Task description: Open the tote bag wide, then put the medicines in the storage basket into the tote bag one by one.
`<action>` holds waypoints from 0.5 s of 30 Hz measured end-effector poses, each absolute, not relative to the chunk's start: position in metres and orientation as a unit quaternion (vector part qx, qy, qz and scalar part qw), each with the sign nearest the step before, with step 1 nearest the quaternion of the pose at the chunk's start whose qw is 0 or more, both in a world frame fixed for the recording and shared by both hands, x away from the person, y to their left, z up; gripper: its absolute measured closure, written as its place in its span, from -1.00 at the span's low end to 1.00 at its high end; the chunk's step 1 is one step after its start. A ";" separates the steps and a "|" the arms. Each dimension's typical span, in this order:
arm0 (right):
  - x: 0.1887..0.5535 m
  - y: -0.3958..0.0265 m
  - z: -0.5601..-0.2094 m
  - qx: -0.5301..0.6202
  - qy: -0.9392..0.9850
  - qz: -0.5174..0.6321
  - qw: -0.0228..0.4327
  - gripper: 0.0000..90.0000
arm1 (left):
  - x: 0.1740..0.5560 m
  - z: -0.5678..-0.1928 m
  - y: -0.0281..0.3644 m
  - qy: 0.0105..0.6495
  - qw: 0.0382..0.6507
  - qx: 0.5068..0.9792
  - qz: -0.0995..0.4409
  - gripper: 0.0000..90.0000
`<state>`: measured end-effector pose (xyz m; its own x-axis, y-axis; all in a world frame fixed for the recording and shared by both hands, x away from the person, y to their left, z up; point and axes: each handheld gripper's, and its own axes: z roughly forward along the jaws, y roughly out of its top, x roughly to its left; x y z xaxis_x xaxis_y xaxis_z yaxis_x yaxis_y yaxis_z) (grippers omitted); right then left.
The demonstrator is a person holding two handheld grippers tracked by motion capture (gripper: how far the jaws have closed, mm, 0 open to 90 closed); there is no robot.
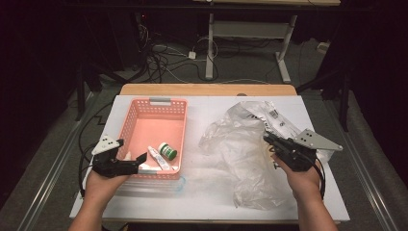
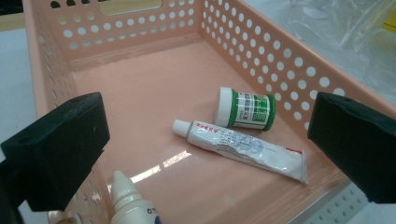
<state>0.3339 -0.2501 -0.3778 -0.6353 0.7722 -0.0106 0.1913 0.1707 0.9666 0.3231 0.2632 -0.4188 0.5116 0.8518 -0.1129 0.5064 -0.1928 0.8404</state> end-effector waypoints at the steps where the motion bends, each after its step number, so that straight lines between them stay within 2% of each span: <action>1: 0.334 -0.251 -0.377 0.336 0.717 0.551 0.264 1.00 | 0.323 -0.418 0.264 0.457 0.446 0.744 0.197 -1.00; 15: 0.334 -0.251 -0.381 0.336 0.721 0.547 0.261 1.00 | 0.332 -0.409 0.260 0.475 0.456 0.729 0.187 -1.00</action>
